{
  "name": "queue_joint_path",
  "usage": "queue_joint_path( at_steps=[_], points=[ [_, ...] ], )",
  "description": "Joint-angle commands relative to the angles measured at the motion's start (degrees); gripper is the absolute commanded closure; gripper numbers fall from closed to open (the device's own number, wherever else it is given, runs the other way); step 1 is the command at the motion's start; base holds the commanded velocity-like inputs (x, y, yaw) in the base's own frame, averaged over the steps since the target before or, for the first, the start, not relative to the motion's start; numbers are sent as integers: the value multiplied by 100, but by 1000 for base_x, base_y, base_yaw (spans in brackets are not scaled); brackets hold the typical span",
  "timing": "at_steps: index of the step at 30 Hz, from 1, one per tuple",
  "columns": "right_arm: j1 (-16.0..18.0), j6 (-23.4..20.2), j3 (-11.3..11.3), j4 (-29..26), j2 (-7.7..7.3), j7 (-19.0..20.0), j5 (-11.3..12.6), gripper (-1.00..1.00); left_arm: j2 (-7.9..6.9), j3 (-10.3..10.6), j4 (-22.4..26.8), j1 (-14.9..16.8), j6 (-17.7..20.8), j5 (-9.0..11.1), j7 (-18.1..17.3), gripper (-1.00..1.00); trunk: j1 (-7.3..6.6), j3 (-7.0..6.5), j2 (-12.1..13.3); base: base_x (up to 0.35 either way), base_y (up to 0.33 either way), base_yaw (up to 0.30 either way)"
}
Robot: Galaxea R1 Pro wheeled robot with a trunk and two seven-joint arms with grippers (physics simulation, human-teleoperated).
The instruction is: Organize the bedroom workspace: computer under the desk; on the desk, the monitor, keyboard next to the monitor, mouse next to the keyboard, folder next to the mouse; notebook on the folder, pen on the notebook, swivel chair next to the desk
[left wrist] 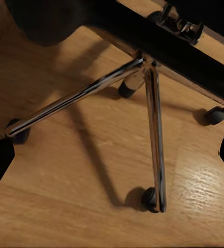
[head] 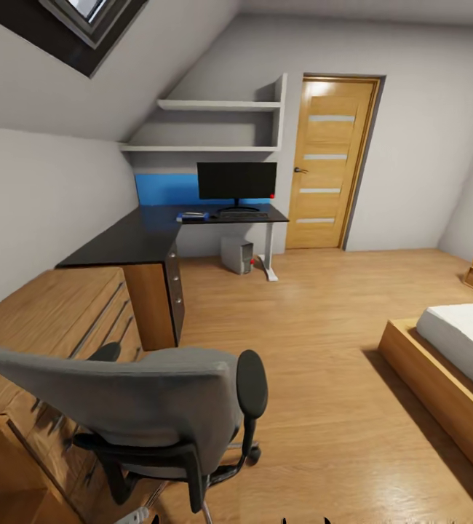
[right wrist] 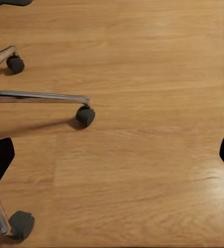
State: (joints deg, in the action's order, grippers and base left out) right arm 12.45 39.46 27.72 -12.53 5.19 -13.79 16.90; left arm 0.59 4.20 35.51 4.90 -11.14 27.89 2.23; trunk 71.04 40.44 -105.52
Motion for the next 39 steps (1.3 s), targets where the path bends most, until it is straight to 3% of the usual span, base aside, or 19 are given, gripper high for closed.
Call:
queue_joint_path(
  at_steps=[1,24,39],
  points=[
    [5,18,49,5,0,-27,41,-100,-5,34,0,2,-29,59,23,-100,-1,5,-2,0,0,-199],
    [3,18,51,10,8,-27,24,-100,-6,37,-1,2,-29,60,16,-100,-1,5,-2,0,0,-37],
    [4,18,53,8,3,-27,23,-100,-13,37,-10,2,-35,66,6,-100,-1,-18,-2,0,0,-158]
  ],
)
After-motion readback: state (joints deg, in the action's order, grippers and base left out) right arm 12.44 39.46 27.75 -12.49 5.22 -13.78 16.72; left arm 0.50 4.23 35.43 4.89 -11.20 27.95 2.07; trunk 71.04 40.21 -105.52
